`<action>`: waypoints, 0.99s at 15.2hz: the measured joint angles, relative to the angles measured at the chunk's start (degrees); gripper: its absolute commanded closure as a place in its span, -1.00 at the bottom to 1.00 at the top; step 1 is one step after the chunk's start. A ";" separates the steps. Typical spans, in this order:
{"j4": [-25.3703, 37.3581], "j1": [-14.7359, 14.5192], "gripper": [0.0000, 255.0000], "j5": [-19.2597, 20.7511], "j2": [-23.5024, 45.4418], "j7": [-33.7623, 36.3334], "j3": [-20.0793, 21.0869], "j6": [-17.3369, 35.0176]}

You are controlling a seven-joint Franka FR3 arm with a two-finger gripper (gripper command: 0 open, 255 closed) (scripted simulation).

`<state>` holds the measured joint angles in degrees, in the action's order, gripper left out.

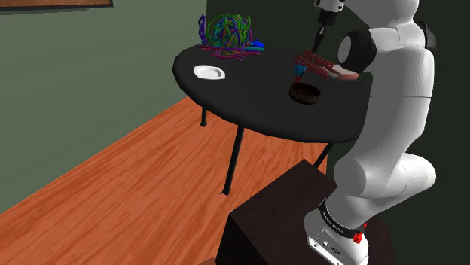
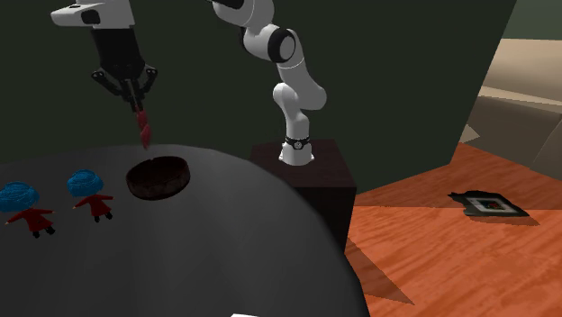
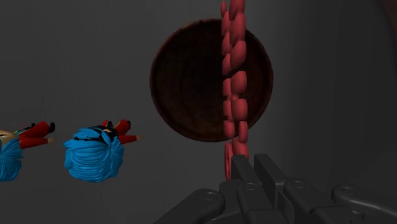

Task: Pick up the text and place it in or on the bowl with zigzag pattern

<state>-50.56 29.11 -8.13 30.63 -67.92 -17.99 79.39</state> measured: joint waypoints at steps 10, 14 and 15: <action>-15.64 -2.41 1.00 1.34 -4.74 -0.02 -0.23 10.89; -20.12 -2.90 1.00 1.55 -5.57 -0.06 -0.23 14.52; -21.06 -2.93 1.00 1.58 -5.70 -0.14 -0.24 15.34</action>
<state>-71.62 26.18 -6.55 24.93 -68.05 -18.23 94.73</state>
